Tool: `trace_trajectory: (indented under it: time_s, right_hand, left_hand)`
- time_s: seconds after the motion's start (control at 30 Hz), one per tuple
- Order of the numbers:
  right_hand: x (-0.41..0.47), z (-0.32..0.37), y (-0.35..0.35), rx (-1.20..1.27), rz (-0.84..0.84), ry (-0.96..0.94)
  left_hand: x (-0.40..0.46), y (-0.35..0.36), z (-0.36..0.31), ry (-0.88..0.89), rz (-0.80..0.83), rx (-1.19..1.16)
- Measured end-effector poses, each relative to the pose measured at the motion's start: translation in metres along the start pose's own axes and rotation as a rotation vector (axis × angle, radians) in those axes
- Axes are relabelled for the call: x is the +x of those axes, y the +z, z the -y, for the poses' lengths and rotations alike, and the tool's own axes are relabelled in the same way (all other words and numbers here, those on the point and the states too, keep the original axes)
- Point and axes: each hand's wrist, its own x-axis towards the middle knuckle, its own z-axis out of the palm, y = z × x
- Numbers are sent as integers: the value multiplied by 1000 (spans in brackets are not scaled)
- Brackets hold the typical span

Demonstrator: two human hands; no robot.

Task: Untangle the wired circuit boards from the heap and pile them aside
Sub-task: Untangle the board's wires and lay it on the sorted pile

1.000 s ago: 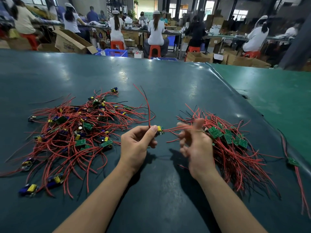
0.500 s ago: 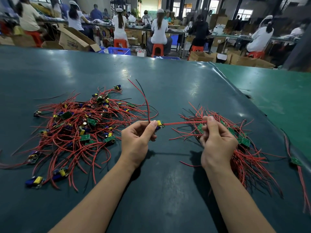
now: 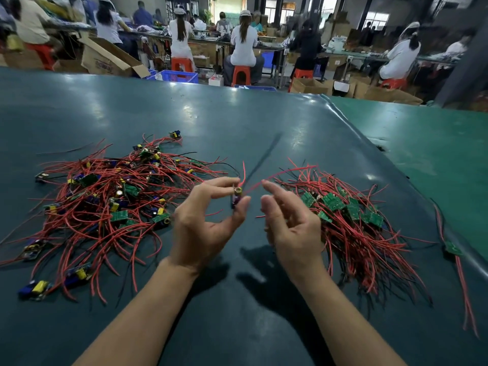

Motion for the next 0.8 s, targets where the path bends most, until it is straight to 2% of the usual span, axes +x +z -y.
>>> trace_trajectory:
  time_s: [0.13,0.23,0.37,0.5,0.63,0.8]
  right_hand:
    - [0,1,3,30,40,7]
    - [4,2,0,106,19,82]
    - [7,3,-5,246,-24,248]
    - [8,3,-4,213,-44,243]
    - [8,1,-3,161,-106,196]
    - [13,-1,-2,264,-256,307]
  left_hand:
    - [2,-1,0,125,208,124]
    - [6,1,1,137,282,195]
    - [7,1,1,124,316,172]
    - [6,0,4,161,342,236]
    - [4,5,3,62,296,224]
    - [2,14,1,-15,264,228]
